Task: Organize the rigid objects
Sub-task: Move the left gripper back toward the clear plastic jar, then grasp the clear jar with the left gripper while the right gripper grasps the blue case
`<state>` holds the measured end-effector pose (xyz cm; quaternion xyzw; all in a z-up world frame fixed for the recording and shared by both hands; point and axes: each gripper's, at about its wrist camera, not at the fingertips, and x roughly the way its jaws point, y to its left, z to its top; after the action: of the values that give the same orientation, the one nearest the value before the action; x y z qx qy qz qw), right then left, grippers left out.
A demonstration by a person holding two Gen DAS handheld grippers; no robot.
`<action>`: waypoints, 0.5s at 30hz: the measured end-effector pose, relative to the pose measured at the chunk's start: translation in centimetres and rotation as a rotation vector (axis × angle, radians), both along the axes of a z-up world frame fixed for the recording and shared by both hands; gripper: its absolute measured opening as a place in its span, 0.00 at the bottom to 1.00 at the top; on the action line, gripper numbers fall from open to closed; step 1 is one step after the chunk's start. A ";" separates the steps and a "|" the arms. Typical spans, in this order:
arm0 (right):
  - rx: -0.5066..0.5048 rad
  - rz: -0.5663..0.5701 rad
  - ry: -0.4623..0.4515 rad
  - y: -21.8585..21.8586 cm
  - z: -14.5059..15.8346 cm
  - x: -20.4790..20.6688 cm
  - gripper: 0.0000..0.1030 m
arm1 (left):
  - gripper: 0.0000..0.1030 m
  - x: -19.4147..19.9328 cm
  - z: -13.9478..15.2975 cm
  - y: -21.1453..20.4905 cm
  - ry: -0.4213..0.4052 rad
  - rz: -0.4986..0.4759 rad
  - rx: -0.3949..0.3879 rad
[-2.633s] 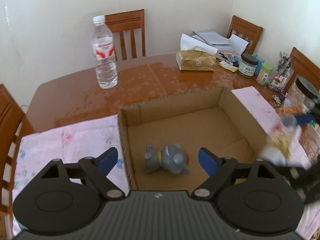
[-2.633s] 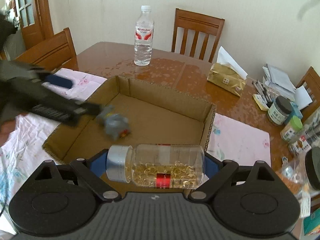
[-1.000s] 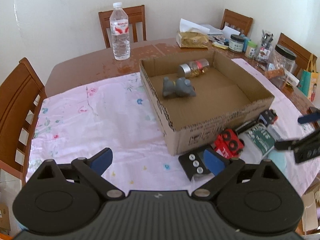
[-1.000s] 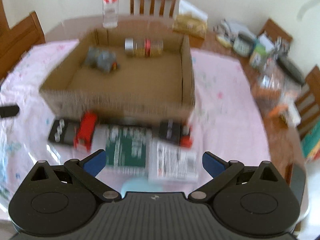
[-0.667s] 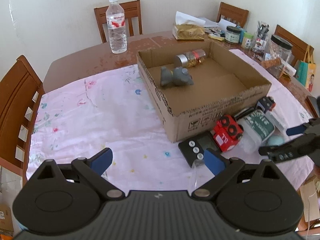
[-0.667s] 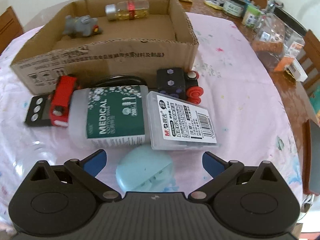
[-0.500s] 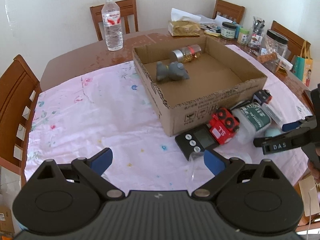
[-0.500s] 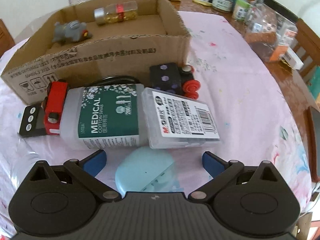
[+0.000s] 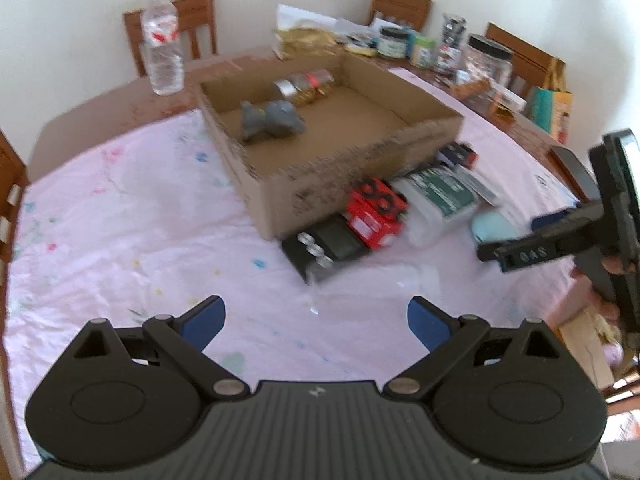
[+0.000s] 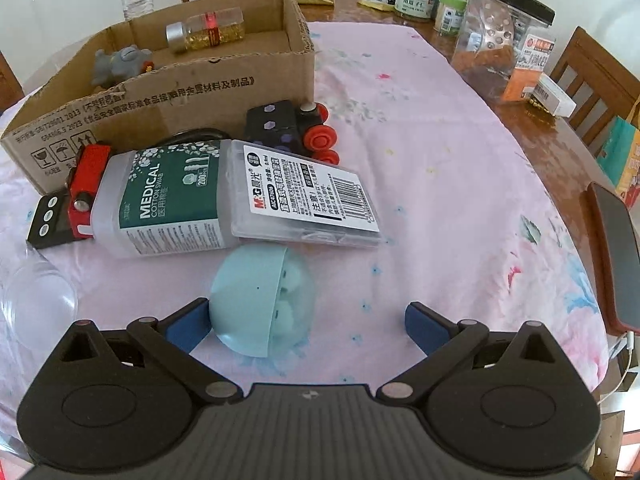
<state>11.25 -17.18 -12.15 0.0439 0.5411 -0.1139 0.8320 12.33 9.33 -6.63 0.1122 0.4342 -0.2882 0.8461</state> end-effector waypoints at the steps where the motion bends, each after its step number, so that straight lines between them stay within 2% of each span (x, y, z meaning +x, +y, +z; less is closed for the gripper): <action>1: 0.000 0.002 -0.001 0.0 0.0 0.0 1.00 | 0.95 -0.2 -0.3 -0.1 0.011 -0.006 -0.004; 9: 0.004 0.064 -0.022 -0.1 0.0 -0.6 1.00 | 0.95 -1.2 -4.3 -2.5 0.098 -0.006 0.023; 13: 0.000 0.081 -0.046 -0.1 0.0 -1.1 1.00 | 0.97 -1.6 -5.9 -3.7 0.096 0.015 0.064; 15: -0.003 0.086 -0.064 -0.1 -0.1 -1.4 1.00 | 0.99 -2.1 -6.2 -4.3 0.057 0.018 0.084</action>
<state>9.83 -17.24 -12.22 0.0229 0.5153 -0.0774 0.8532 10.21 5.07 -12.81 0.1354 0.4707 -0.2653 0.8305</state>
